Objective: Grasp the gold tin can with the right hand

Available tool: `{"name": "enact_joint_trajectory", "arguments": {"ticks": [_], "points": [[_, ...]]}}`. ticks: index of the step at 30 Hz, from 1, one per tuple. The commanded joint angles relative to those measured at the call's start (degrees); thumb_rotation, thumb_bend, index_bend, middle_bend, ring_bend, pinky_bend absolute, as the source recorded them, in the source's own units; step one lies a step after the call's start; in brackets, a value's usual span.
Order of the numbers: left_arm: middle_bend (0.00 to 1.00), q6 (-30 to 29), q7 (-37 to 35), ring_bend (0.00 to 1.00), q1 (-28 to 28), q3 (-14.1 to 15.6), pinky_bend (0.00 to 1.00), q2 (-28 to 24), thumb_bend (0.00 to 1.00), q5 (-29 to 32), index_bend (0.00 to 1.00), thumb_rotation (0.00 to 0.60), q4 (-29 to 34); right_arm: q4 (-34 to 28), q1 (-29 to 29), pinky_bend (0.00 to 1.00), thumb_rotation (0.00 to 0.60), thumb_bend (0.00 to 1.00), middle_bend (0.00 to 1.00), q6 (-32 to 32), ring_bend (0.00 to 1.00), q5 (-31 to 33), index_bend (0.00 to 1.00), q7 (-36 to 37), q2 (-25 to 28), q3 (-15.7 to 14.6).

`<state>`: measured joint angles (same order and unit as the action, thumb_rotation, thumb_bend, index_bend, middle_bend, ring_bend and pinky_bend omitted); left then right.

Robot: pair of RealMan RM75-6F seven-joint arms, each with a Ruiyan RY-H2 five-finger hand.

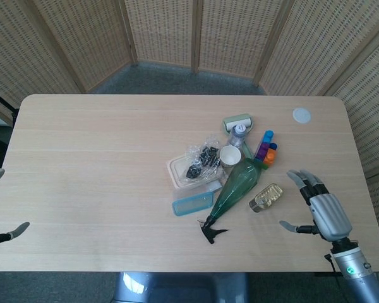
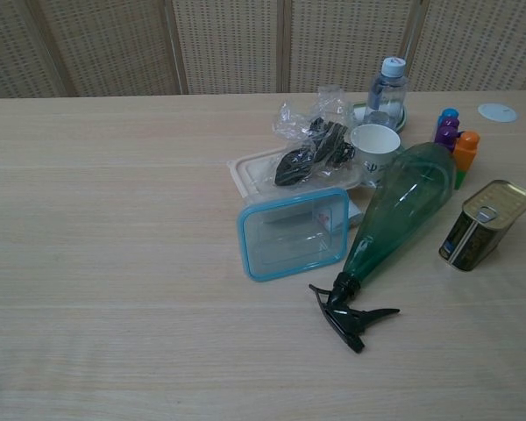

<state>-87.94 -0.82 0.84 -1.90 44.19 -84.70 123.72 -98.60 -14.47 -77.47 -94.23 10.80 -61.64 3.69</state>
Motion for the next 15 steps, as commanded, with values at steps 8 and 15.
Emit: {"name": "enact_joint_trajectory", "arguments": {"ticks": [8, 15], "points": [[0.00, 0.32, 2.21, 0.00, 0.20, 0.03, 0.00, 1.21, 0.00, 0.68, 0.00, 0.600, 0.23, 23.15, -10.04, 0.00, 0.522, 0.00, 0.00, 5.19, 0.00, -8.53, 0.00, 0.63, -6.82, 0.17], [0.00, 0.01, 2.10, 0.00, 0.05, -0.06, 0.00, 1.17, 0.00, 0.87, 0.00, 0.600, 0.04, 32.42, -13.55, 0.00, 0.529, 0.00, 0.00, 6.10, 0.00, -12.44, 0.00, -5.06, -11.32, -1.85]]}}
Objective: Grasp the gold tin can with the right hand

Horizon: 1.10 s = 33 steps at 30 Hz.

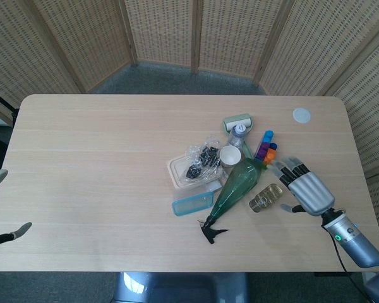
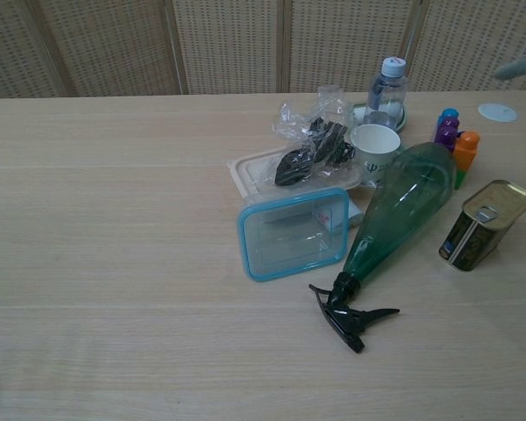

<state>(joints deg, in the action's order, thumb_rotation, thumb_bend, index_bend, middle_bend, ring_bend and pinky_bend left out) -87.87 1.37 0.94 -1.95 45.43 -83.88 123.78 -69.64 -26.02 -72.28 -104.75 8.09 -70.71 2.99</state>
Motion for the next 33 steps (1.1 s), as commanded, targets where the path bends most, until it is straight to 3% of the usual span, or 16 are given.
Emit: {"name": "enact_joint_trajectory", "arguments": {"ticks": [1, 11, 17, 33], "points": [[0.00, -0.06, -0.18, 0.00, -0.06, -0.03, 0.00, -0.08, 0.00, 0.12, 0.00, 0.600, -0.07, 4.31, -2.36, 0.00, 0.531, 0.00, 0.00, 0.98, 0.00, -2.29, 0.00, -2.86, -2.61, -1.44], [0.00, 0.29, -0.55, 0.00, 0.05, -0.04, 0.00, -0.09, 0.00, 0.40, 0.00, 0.600, -0.23, 13.20, -4.64, 0.00, 0.566, 0.00, 0.00, -0.38, 0.00, -7.04, 0.00, -6.02, -6.66, -5.93], [0.00, 0.10, -0.03, 0.00, -0.09, 0.04, 0.00, 0.14, 0.00, 0.37, 0.00, 0.600, -0.27, 18.89, -5.94, 0.00, 0.599, 0.00, 0.00, 0.76, 0.00, -6.19, 0.00, -2.95, -10.05, -7.24], [0.00, 0.39, 0.93, 0.00, -0.08, 0.24, 0.00, 0.72, 0.00, 0.50, 0.00, 0.600, -0.23, 29.04, -6.32, 0.00, 0.600, 0.00, 0.00, 2.00, 0.00, -3.80, 0.00, 1.36, -15.76, -10.65]]}}
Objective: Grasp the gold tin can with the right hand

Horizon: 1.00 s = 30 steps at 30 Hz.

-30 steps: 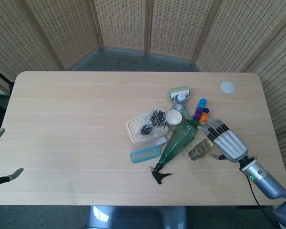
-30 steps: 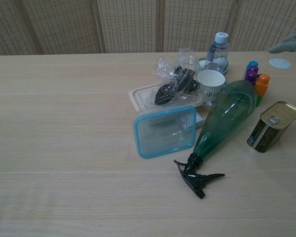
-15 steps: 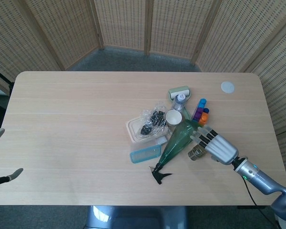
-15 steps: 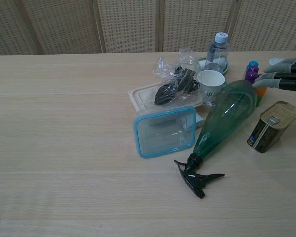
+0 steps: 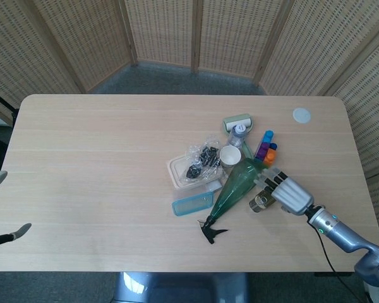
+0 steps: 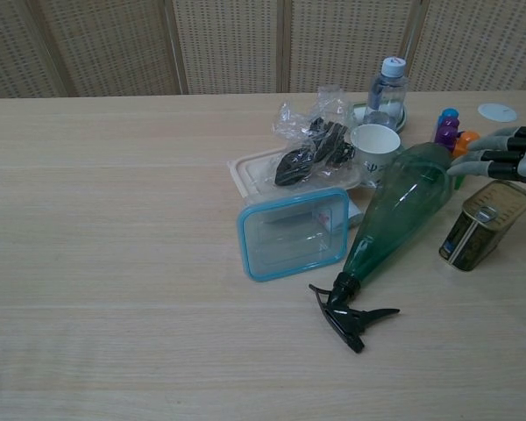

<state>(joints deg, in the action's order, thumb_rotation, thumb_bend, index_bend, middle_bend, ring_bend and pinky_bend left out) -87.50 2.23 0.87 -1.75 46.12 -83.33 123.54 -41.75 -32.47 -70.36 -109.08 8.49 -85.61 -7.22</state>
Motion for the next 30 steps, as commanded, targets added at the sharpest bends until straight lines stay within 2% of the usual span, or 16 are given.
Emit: {"name": "enact_joint_trajectory", "arguments": {"ticks": [1, 7, 11, 18, 25, 27, 30], "points": [[0.00, -0.01, 0.10, 0.00, -0.03, 0.06, 0.00, 0.04, 0.00, -0.08, 0.00, 0.600, 0.05, 1.63, 0.16, 0.00, 0.600, 0.00, 0.00, 0.07, 0.00, 0.69, 0.00, 1.41, -1.16, -0.57], [0.00, -0.01, 0.27, 0.00, -0.06, 0.09, 0.00, 0.12, 0.00, -0.01, 0.00, 0.600, 0.03, 5.18, 0.73, 0.00, 0.600, 0.00, 0.00, -1.16, 0.00, 1.36, 0.02, 3.78, -3.29, -1.41], [0.00, 0.11, 0.41, 0.00, -0.03, 0.13, 0.00, 0.19, 0.00, 0.01, 0.00, 0.600, -0.01, 8.58, 1.49, 0.00, 0.600, 0.00, 0.00, -2.82, 0.00, 1.36, 0.16, 5.65, -5.05, -2.20], [0.00, 0.63, 1.05, 0.00, 0.18, 0.25, 0.00, 0.60, 0.00, 0.21, 0.00, 0.600, 0.03, 14.45, 2.27, 0.00, 0.600, 0.00, 0.02, -5.07, 0.00, 1.55, 0.30, 9.16, -8.29, -3.18], [0.00, 0.72, 1.23, 0.00, 0.22, 0.26, 0.00, 0.77, 0.00, 0.31, 0.00, 0.600, 0.06, 18.86, 3.21, 0.01, 0.600, 0.00, 0.41, -8.36, 0.03, 1.63, 0.47, 10.40, -10.71, -3.75], [0.00, 0.69, 1.25, 0.00, 0.20, 0.30, 0.00, 0.78, 0.00, 0.18, 0.00, 0.600, 0.05, 19.90, 3.55, 0.05, 0.600, 0.00, 0.49, -8.82, 0.11, 1.74, 0.55, 10.83, -11.29, -3.96], [0.00, 0.70, 1.24, 0.00, 0.20, 0.31, 0.00, 0.78, 0.00, 0.19, 0.00, 0.600, 0.08, 21.19, 3.96, 0.16, 0.600, 0.00, 0.57, -9.59, 0.22, 1.90, 0.63, 11.22, -11.94, -4.18]]}}
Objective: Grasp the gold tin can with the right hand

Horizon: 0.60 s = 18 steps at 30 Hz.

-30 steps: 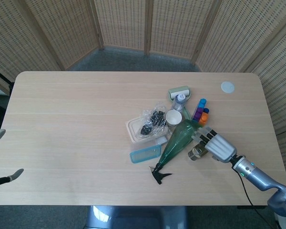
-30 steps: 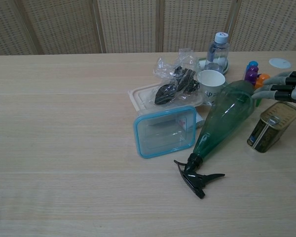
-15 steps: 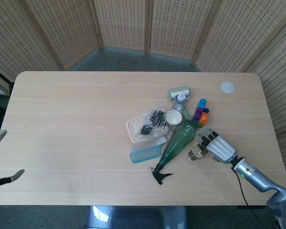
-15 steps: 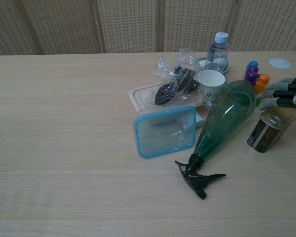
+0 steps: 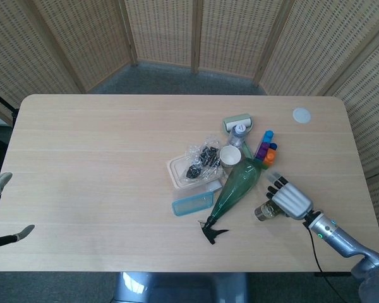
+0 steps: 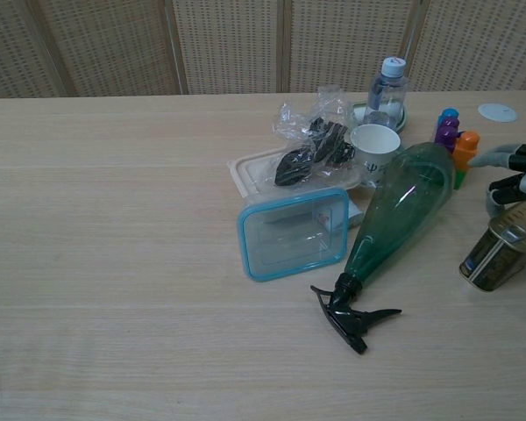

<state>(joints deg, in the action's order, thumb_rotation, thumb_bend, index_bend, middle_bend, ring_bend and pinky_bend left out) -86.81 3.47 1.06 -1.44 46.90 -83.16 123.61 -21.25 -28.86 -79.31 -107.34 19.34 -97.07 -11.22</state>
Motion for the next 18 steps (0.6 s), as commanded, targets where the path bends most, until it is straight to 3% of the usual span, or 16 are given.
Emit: {"name": "enact_joint_trajectory", "arguments": {"ticks": [1, 5, 18], "points": [[0.00, 0.00, 0.00, 0.00, 0.01, -0.01, 0.00, -0.01, 0.00, 0.05, 0.00, 0.600, 0.01, 1.00, 0.47, 0.19, 0.600, 0.00, 0.60, -1.07, 0.26, 0.25, 0.66, 0.51, -0.64, -0.16], [0.00, 0.07, -0.12, 0.00, 0.05, -0.06, 0.00, -0.01, 0.00, 0.17, 0.00, 0.600, 0.01, 1.90, 1.08, 0.24, 0.600, 0.00, 0.65, -2.35, 0.32, 1.06, 0.71, 1.23, -1.01, 0.19], [0.00, 0.26, -0.72, 0.00, 0.15, 0.01, 0.00, -0.13, 0.00, -0.22, 0.00, 0.600, 0.17, 0.09, 2.65, 0.25, 0.600, 0.00, 0.65, -7.01, 0.33, 2.89, 0.71, 1.95, 1.51, 1.06]]}}
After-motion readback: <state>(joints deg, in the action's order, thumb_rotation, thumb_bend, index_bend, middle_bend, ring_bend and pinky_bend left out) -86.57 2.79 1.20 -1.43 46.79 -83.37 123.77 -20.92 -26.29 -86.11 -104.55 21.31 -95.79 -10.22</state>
